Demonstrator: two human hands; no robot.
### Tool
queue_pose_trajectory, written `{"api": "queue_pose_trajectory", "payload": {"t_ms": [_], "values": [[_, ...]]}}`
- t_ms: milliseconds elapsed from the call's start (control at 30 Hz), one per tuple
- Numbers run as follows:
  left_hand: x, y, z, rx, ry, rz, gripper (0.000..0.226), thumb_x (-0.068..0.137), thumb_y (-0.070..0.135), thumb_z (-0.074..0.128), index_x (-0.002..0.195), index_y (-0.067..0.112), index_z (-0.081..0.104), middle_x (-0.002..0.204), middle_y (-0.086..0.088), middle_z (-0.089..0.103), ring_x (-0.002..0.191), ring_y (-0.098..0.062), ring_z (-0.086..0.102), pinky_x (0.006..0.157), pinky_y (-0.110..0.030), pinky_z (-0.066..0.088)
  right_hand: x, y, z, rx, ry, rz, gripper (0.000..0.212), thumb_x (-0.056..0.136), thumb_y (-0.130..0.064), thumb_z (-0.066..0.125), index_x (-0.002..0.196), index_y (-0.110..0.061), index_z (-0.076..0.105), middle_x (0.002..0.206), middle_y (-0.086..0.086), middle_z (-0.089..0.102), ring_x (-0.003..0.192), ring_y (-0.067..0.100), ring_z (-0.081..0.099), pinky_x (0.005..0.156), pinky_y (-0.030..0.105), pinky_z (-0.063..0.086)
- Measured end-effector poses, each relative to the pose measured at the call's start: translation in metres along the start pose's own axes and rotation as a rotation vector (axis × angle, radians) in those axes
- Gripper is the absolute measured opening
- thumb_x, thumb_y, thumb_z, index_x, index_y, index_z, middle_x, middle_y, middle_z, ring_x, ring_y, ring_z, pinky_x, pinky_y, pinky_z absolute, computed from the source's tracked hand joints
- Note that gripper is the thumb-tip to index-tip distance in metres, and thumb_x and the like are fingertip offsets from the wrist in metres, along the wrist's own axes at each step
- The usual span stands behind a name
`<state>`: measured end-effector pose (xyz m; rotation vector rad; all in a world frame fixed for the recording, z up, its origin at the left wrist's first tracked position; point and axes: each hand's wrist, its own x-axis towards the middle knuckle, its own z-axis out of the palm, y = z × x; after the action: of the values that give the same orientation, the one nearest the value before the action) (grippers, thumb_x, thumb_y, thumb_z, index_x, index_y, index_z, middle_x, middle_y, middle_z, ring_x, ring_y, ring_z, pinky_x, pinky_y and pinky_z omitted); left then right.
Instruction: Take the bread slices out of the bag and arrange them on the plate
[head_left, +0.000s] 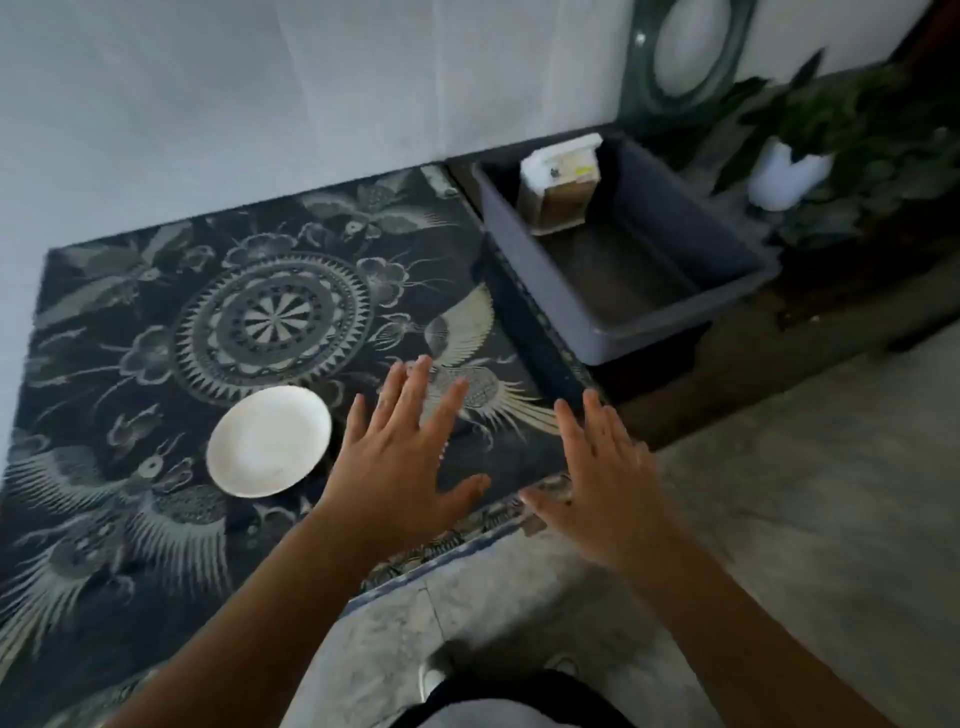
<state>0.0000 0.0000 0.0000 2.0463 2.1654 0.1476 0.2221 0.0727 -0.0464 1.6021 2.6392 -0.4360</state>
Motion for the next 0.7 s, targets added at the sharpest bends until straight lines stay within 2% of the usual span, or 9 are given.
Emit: {"api": "queue_pose_trajectory", "payload": {"t_ms": [100, 267, 367, 500, 700], "values": [[0.027, 0.044, 0.006, 0.0, -0.027, 0.176, 0.09, 0.079, 0.077, 0.028, 0.15, 0.037, -0.009, 0.162, -0.006, -0.018, 0.146, -0.027, -0.022, 0.117, -0.058, 0.0, -0.03, 0.043, 0.0, 0.038, 0.02, 0.153, 0.099, 0.078, -0.083, 0.026, 0.154, -0.035, -0.015, 0.167, 0.003, -0.017, 0.153, 0.026, -0.007, 0.119, 0.053, 0.011], [0.067, 0.134, 0.027, 0.042, -0.068, 0.42, 0.091, 0.077, 0.082, 0.022, 0.149, 0.039, -0.013, 0.156, -0.001, -0.026, 0.144, -0.026, -0.025, 0.116, -0.055, -0.004, -0.092, 0.112, -0.003, 0.055, 0.071, 0.393, 0.104, 0.074, -0.086, 0.016, 0.157, -0.028, -0.006, 0.168, 0.008, -0.007, 0.154, 0.03, 0.005, 0.117, 0.053, 0.022], [0.08, 0.191, 0.039, 0.048, -0.097, 0.58, 0.089, 0.078, 0.081, 0.025, 0.15, 0.039, -0.007, 0.161, -0.001, -0.017, 0.145, -0.024, -0.021, 0.114, -0.054, -0.003, -0.132, 0.152, 0.001, 0.11, 0.069, 0.552, 0.102, 0.073, -0.086, 0.012, 0.155, -0.032, -0.014, 0.167, 0.004, -0.015, 0.154, 0.027, -0.002, 0.118, 0.053, 0.017], [0.089, 0.264, 0.054, 0.068, -0.154, 0.753, 0.089, 0.079, 0.079, 0.028, 0.151, 0.039, -0.005, 0.163, -0.003, -0.014, 0.147, -0.026, -0.017, 0.117, -0.058, 0.004, -0.183, 0.199, 0.008, 0.132, 0.069, 0.71, 0.099, 0.08, -0.082, 0.023, 0.155, -0.03, -0.016, 0.166, 0.004, -0.02, 0.154, 0.027, -0.004, 0.119, 0.053, 0.014], [0.083, 0.351, 0.078, 0.106, -0.214, 0.894, 0.088, 0.078, 0.078, 0.026, 0.151, 0.037, -0.004, 0.163, -0.005, -0.016, 0.147, -0.024, -0.02, 0.118, -0.055, 0.002, -0.243, 0.247, 0.017, 0.203, 0.102, 0.88, 0.101, 0.083, -0.078, 0.033, 0.153, -0.03, -0.02, 0.165, 0.003, -0.023, 0.153, 0.028, -0.008, 0.12, 0.054, 0.01]]}}
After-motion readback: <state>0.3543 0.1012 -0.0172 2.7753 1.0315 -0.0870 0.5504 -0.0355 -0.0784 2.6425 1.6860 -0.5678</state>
